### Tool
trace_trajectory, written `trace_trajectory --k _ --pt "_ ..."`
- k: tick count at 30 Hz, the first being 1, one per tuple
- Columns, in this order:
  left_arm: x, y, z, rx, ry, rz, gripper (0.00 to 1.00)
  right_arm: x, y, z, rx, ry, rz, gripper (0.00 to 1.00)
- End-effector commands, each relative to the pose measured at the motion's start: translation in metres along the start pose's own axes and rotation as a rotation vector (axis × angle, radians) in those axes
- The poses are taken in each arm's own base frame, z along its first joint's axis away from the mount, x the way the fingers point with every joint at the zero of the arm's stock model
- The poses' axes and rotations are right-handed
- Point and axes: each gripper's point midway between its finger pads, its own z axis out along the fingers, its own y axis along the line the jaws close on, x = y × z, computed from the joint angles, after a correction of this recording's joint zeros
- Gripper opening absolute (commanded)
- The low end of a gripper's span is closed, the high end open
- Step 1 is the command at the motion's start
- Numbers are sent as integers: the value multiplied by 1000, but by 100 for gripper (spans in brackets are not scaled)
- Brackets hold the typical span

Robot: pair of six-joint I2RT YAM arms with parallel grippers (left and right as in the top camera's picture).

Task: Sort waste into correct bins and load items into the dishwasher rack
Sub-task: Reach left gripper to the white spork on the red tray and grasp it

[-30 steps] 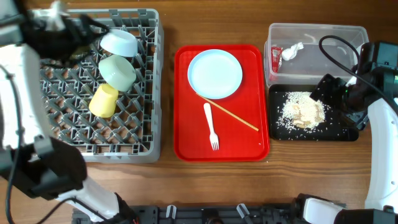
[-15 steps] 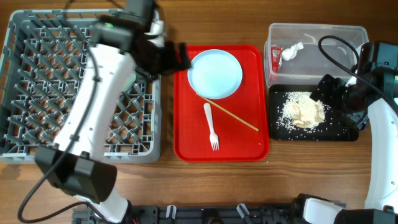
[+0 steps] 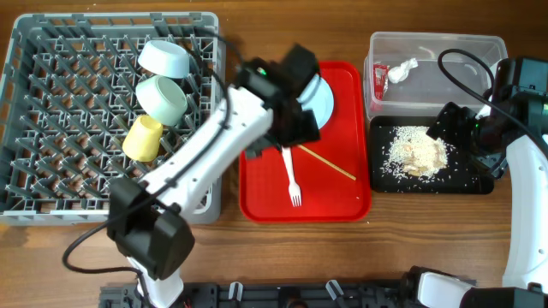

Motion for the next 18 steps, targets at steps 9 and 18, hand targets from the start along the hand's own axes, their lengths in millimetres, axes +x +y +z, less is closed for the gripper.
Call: trace_trajectory --k 9,18 --pt "48 18 94 -85 98 55 100 -2 -4 -1 21 -13 -14 100" --pt "50 18 126 -46 66 63 98 -2 -4 -1 21 -12 -14 100"
